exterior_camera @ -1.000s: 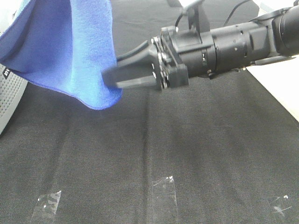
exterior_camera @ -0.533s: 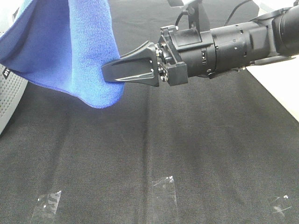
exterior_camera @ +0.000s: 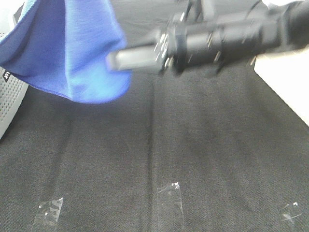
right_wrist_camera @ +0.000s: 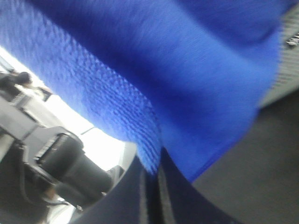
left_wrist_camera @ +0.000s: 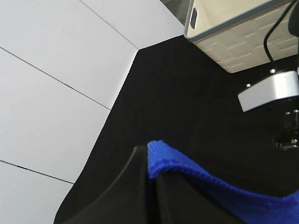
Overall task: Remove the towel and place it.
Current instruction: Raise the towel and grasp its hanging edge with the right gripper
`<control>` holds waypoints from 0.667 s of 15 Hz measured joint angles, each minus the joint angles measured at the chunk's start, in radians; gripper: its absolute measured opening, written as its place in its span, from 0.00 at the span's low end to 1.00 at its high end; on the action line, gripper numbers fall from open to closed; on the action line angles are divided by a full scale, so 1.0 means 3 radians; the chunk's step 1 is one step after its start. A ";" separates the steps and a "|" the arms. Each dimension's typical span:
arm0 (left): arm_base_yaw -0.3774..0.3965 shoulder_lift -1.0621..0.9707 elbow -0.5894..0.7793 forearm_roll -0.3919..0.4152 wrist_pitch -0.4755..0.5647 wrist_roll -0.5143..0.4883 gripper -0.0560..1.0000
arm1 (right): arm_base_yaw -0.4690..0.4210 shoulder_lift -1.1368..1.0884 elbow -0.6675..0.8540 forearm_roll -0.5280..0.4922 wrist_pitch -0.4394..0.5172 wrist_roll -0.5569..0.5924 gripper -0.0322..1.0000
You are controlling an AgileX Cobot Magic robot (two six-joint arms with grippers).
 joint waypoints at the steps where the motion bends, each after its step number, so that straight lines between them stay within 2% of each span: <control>1: 0.0000 0.0000 0.0000 0.0000 0.0000 -0.0003 0.05 | -0.0043 -0.0113 -0.0120 -0.0243 -0.0110 0.0260 0.04; 2: 0.0000 0.0000 0.0000 0.0000 0.0000 -0.0007 0.05 | -0.0067 -0.0223 -0.0267 -0.0540 -0.0220 0.0597 0.04; 3: 0.0000 0.0000 0.0000 0.0000 0.0000 -0.0007 0.05 | -0.0077 -0.0367 -0.0497 -0.1140 -0.0380 0.1140 0.04; 6: 0.0000 0.0000 0.0000 0.0093 -0.0210 -0.0270 0.05 | -0.0083 -0.0517 -0.1043 -0.2200 -0.0423 0.2230 0.04; 8: 0.0000 0.0023 0.0000 0.0247 -0.0383 -0.0417 0.05 | -0.0087 -0.0557 -0.1463 -0.2907 -0.0410 0.2810 0.04; 10: 0.0000 0.0093 0.0000 0.0363 -0.0507 -0.0503 0.05 | -0.0087 -0.0560 -0.1897 -0.3480 -0.0403 0.3217 0.04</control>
